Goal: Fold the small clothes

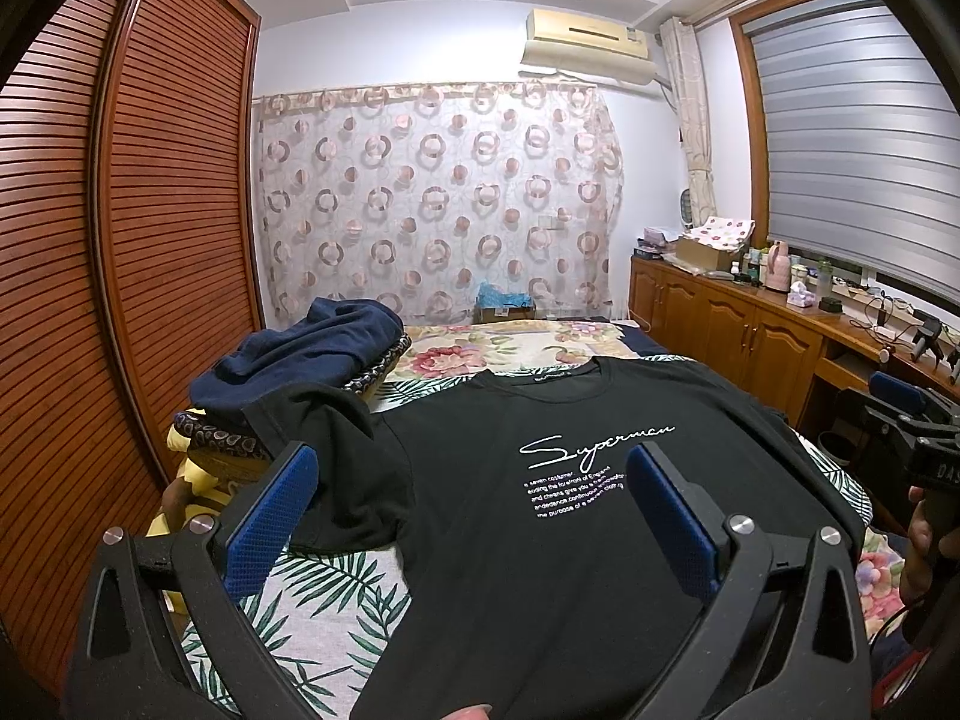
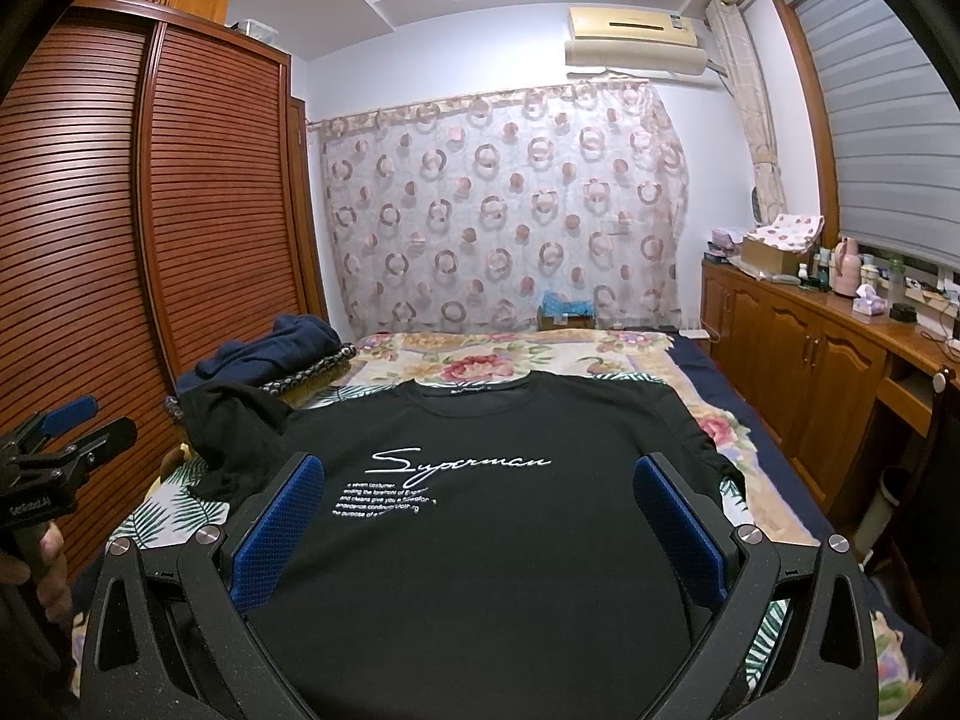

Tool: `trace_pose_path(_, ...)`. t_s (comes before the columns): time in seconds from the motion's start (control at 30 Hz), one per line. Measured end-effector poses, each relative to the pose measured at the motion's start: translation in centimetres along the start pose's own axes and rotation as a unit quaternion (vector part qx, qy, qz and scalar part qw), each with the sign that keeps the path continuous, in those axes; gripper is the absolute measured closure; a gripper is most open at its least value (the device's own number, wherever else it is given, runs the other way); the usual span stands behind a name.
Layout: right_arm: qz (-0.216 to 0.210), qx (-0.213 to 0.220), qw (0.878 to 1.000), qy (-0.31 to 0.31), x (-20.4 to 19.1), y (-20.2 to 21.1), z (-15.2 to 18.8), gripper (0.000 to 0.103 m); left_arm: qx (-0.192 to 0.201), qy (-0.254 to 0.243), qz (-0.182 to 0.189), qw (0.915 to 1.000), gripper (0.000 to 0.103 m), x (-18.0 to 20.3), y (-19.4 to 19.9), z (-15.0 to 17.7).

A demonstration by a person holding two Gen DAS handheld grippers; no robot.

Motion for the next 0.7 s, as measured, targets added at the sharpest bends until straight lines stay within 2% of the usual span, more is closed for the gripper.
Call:
trace_pose_path(0.4, -0.003, -0.003, 1.0, 0.0, -0.2, -0.1, 0.1, 0.0, -0.002, -0.001, 0.0, 1.0, 0.0, 0.1, 0.3, -0.1)
trace_pose_path(0.7, -0.03, -0.022, 0.999, -0.001, 0.2, -2.1, 0.7, 0.0, -0.038, 0.008, -0.01, 0.9992, 0.0, -2.1, -1.4, 0.5)
Point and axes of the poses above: each gripper's, at about its wrist camera, not at the fingertips, and y roughly against the way its jaws point, x to its right, z to its underside, the point moved 1 cm from there along -y, roughly the way its jaws point, and after that the axes turned 12 degrees about -z, right-handed, at the moved point
